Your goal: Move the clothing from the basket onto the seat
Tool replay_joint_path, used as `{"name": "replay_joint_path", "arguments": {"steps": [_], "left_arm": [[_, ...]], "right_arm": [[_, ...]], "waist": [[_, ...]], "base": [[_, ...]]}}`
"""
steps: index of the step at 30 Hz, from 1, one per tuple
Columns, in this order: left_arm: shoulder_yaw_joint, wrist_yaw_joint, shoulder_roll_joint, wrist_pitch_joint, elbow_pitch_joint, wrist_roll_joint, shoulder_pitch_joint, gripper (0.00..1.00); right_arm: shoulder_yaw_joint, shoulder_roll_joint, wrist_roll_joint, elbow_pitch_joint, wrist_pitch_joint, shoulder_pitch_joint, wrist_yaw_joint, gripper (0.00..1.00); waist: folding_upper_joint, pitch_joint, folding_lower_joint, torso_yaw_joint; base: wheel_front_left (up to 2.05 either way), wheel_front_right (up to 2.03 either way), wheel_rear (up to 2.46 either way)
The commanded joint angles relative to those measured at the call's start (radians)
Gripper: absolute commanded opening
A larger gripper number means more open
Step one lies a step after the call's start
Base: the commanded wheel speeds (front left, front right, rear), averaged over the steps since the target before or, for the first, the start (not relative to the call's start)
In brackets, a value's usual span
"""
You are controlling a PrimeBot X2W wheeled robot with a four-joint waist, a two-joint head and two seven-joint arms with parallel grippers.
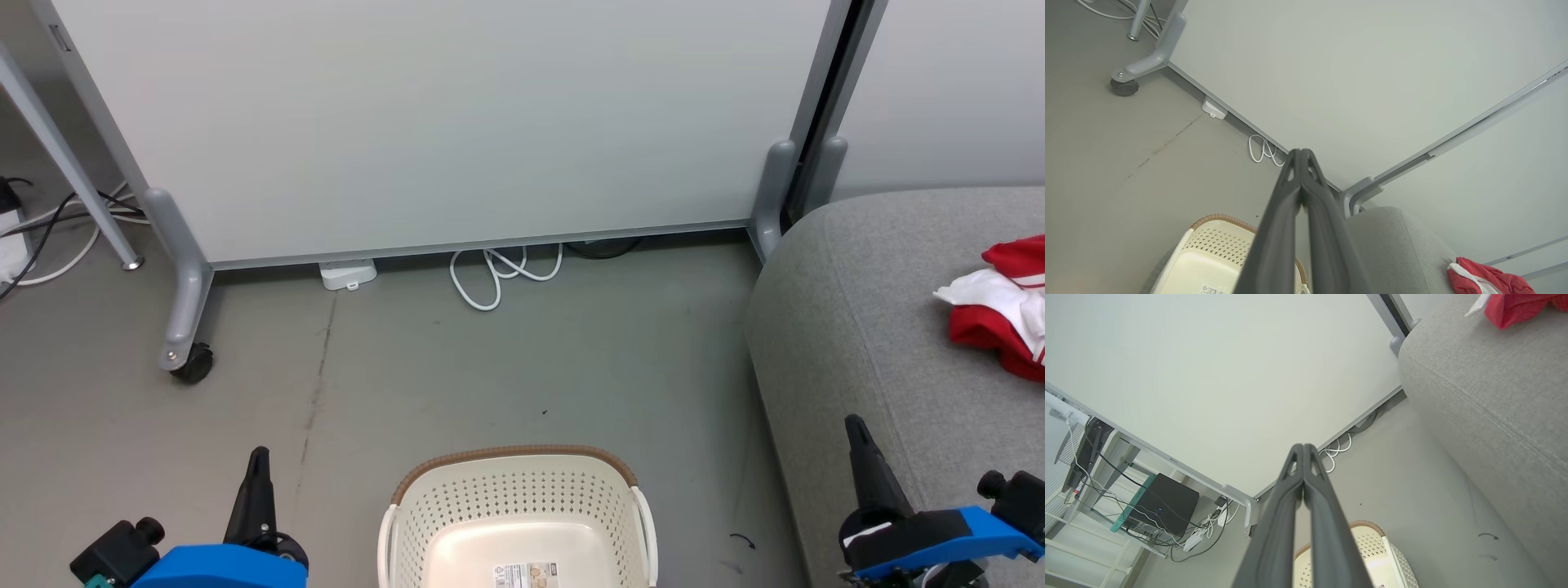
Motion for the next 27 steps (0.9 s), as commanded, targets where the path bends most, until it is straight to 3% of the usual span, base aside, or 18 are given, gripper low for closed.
{"name": "replay_joint_path", "arguments": {"steps": [1,27], "left_arm": [[0.011,-0.001,0.003,0.006,-0.017,-0.029,-0.032,0.0],[0.059,-0.001,-0.01,0.083,-0.038,-0.311,-0.067,0.0]], "right_arm": [[-0.004,-0.004,0.033,-0.014,0.004,-0.027,0.0,0.0],[-0.016,-0.005,0.347,-0.013,0.059,-0.051,0.0,0.0]], "waist": [[0.0,0.0,0.0,-0.001],[0.0,0.003,-0.0001,-0.015]], "base": [[0.0,0.0,0.0],[0.0,0.0,0.0]]}}
